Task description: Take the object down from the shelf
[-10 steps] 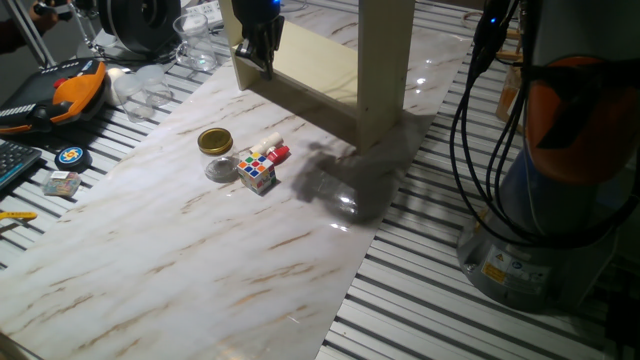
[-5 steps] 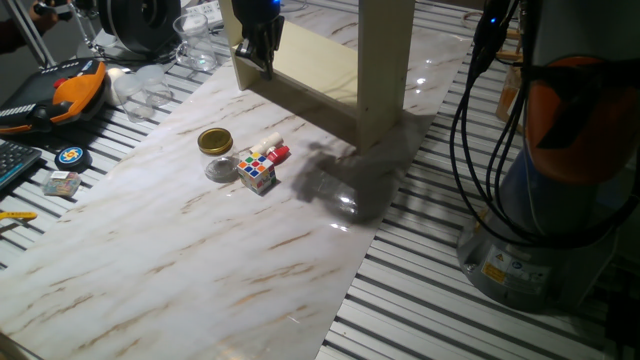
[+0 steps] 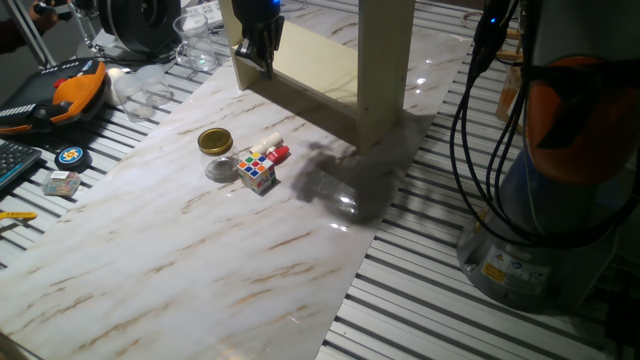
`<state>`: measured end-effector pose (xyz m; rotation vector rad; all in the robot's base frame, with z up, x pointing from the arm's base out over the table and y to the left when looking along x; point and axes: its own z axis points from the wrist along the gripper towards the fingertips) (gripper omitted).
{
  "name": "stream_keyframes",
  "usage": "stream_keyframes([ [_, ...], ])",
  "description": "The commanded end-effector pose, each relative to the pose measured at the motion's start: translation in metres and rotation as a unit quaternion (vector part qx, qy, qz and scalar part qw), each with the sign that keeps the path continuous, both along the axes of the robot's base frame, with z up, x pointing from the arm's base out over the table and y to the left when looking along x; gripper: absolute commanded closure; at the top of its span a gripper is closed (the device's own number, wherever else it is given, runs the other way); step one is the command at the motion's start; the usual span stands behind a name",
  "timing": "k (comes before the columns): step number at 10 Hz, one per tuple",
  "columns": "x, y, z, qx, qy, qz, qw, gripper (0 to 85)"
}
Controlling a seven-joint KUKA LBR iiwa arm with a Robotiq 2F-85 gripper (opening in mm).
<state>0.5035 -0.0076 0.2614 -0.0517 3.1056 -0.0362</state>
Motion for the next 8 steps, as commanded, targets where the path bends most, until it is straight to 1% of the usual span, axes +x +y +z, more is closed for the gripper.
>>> stream_keyframes([
  [1, -0.0002, -0.0002, 0.0005, 0.000, 0.000, 0.001, 1.0000, 85.0],
  [3, -0.0003, -0.0019, 0.0024, -0.003, 0.000, 0.001, 1.0000, 85.0],
  [4, 0.0003, -0.0021, 0.0023, -0.002, 0.000, -0.001, 1.0000, 85.0],
  [5, 0.0013, -0.0010, 0.0027, -0.005, -0.001, -0.003, 1.0000, 85.0],
  [6, 0.0019, -0.0007, 0.0027, -0.008, -0.004, -0.004, 1.0000, 85.0],
  [8, 0.0030, -0.0010, 0.0039, -0.008, -0.006, -0.004, 0.9999, 85.0],
])
